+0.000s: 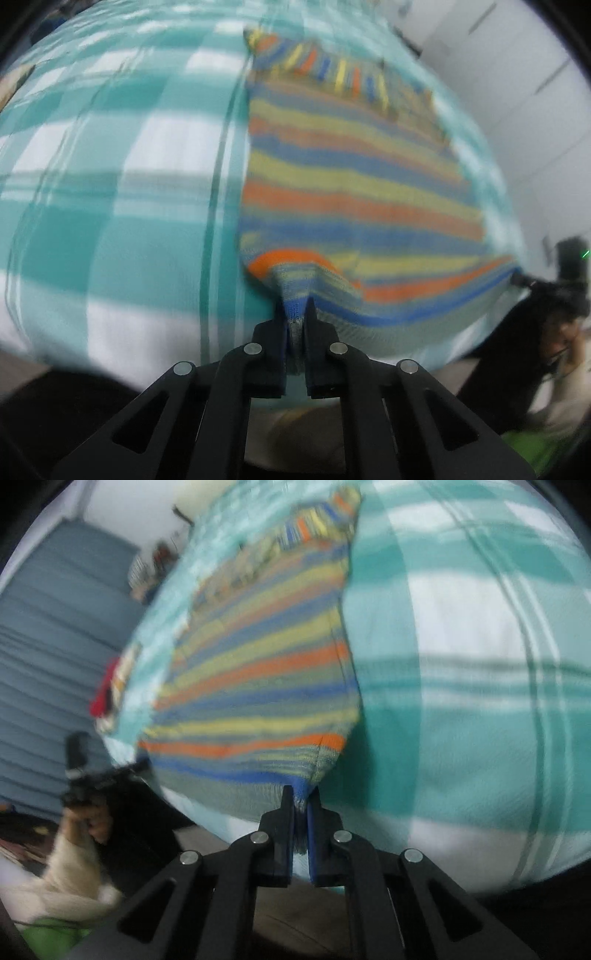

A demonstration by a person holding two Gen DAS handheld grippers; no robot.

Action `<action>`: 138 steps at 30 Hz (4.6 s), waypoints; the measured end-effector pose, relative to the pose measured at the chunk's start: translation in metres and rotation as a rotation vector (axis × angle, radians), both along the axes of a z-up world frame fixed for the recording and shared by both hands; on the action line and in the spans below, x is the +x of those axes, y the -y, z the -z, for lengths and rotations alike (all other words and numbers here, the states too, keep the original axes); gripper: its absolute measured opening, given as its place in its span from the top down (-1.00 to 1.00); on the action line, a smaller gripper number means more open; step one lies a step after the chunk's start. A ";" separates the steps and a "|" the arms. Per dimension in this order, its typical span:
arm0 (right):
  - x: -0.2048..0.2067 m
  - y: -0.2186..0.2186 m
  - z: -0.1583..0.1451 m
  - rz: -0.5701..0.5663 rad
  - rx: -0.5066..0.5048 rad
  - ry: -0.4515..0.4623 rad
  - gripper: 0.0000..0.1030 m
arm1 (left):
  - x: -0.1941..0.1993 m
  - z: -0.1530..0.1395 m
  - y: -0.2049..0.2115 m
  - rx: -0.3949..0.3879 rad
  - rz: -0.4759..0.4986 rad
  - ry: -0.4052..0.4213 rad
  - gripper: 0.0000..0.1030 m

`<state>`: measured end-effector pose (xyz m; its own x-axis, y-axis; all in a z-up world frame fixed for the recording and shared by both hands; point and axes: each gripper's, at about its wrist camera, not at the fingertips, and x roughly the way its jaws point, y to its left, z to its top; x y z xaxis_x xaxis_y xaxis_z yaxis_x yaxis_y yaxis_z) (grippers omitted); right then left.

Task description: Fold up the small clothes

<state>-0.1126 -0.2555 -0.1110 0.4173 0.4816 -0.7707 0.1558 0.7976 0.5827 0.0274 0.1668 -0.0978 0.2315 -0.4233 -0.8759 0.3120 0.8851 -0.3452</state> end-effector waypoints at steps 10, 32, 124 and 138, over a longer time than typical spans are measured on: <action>0.135 0.044 -0.059 0.072 -0.051 0.205 0.89 | 0.165 -0.059 0.026 -0.123 -0.084 0.175 0.91; 0.349 0.178 0.025 0.453 0.225 0.203 0.34 | 0.372 0.006 0.037 -0.215 -0.405 0.169 -0.14; 0.165 0.062 -0.038 0.099 -0.526 0.256 -0.09 | 0.029 0.014 0.278 0.194 0.353 0.554 -0.96; 0.322 0.157 0.028 0.095 0.025 0.124 -0.08 | 0.063 0.043 0.370 0.182 0.419 0.496 -0.61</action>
